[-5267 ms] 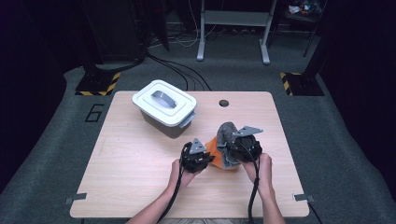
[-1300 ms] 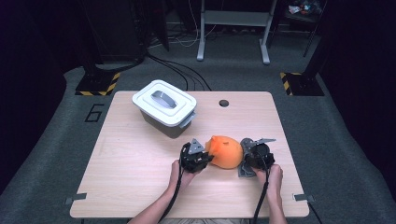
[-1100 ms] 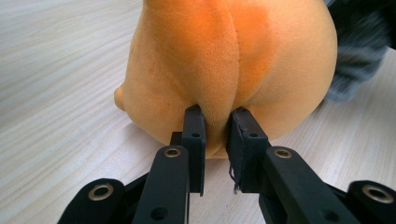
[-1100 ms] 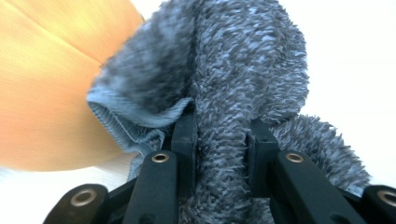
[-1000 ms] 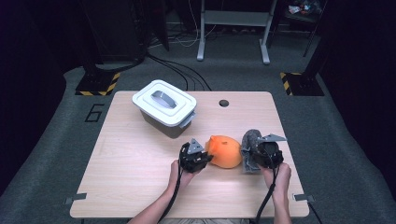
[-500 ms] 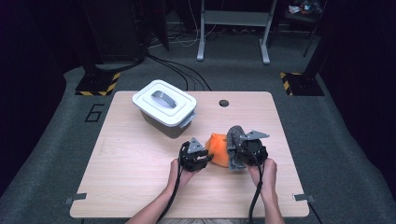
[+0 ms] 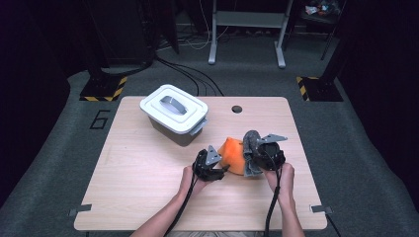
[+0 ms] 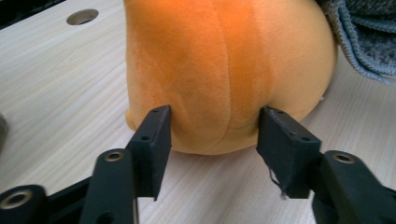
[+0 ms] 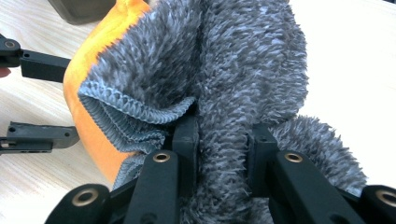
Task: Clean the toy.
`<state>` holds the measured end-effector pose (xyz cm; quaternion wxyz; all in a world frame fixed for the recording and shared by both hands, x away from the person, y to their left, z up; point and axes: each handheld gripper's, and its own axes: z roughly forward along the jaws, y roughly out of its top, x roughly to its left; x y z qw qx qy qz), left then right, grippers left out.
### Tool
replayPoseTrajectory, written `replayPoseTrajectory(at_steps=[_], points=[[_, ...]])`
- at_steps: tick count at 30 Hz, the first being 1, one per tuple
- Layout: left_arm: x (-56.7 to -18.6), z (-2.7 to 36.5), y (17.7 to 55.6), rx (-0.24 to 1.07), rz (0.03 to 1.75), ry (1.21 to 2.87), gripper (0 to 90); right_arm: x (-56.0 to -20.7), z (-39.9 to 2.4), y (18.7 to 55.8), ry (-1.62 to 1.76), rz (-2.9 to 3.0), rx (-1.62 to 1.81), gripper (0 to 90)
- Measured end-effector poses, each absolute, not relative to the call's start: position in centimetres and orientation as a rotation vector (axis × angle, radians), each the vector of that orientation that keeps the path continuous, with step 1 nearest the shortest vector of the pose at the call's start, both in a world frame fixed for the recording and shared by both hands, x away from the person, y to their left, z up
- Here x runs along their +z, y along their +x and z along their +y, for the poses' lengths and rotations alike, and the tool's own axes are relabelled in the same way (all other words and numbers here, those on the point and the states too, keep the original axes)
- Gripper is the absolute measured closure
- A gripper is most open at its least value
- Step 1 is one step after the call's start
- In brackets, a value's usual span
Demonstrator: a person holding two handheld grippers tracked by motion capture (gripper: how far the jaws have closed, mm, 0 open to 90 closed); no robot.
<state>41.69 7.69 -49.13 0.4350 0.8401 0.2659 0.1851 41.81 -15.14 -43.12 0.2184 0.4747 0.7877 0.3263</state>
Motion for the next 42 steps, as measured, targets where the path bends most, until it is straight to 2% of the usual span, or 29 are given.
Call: replayPoseTrajectory(at_steps=[8, 13, 21, 27, 34, 42], points=[[-49.3, 7.5, 41.8, 0.491, 0.62, 2.124, 72.6, -43.1, -14.9, 41.9, 1.304, 2.181, 0.896, 70.6], [-49.3, 7.8, 41.8, 0.438, 0.677, 2.081, 79.7, -43.0, -14.8, 41.7, 1.295, 2.167, 0.908, 70.5], [-48.2, 8.3, 41.1, 0.362, 0.78, 2.022, 81.4, -41.0, -15.1, 40.7, 1.249, 2.134, 0.961, 70.5], [-48.0, 8.4, 40.5, 0.326, 0.823, 2.02, 81.3, -39.1, -13.0, 40.0, 1.159, 2.165, 0.994, 70.2], [-48.1, 7.9, 40.1, 0.352, 0.787, 2.035, 80.8, -40.7, -9.9, 41.3, 1.115, 2.218, 0.934, 70.1], [-48.4, 8.0, 40.6, 0.344, 0.807, 2.012, 80.8, -41.1, -10.3, 41.7, 1.13, 2.205, 0.945, 70.2]])
